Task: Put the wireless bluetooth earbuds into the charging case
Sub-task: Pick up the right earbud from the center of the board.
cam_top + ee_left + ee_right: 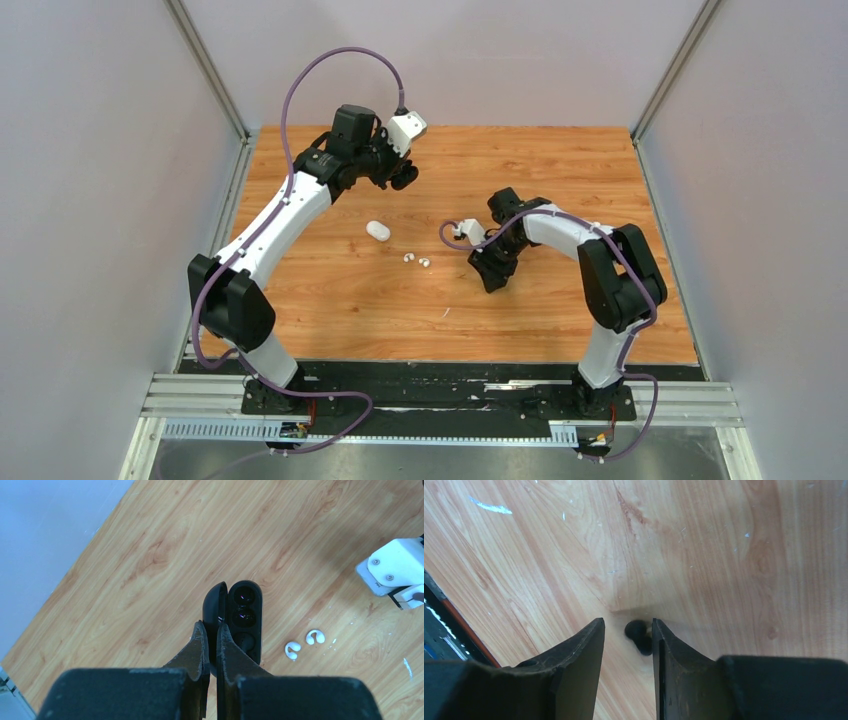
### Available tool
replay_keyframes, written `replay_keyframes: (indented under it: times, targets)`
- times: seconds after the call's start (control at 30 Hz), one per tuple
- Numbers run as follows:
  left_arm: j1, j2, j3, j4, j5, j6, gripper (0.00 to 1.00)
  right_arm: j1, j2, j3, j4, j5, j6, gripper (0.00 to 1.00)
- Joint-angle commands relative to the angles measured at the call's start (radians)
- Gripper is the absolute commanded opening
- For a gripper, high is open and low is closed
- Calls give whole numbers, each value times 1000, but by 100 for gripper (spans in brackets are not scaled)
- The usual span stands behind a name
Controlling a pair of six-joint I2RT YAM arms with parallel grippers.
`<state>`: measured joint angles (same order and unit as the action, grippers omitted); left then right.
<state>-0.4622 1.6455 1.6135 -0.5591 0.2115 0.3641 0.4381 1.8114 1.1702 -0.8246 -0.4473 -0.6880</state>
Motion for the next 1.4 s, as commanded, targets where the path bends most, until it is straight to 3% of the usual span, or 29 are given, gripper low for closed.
replay_keyframes:
  times: [0.0, 0.27, 0.47, 0.6, 0.77, 0.83, 1.37]
  targets:
    - [2, -7, 34, 15, 11, -2, 0, -1, 15, -11, -4, 1, -86, 38]
    - [2, -3, 38, 15, 13, -4, 0, -4, 1, -29, 38, 24, -90, 34]
    - [2, 0, 43, 11, 11, 2, 0, -65, -94, 4, 42, -92, -138, 36]
    - [2, -1, 45, 4, 9, 13, 0, -120, -262, -82, 14, -219, -404, 40]
    - [3, 5, 57, 0, 14, 12, 0, -125, -491, -337, 5, -250, -846, 49]
    - [2, 11, 65, -7, 16, 13, 0, -125, -519, -385, 9, -257, -931, 50]
    - [2, 5, 56, -12, 9, 15, 0, -108, -401, -387, 139, -268, -973, 37]
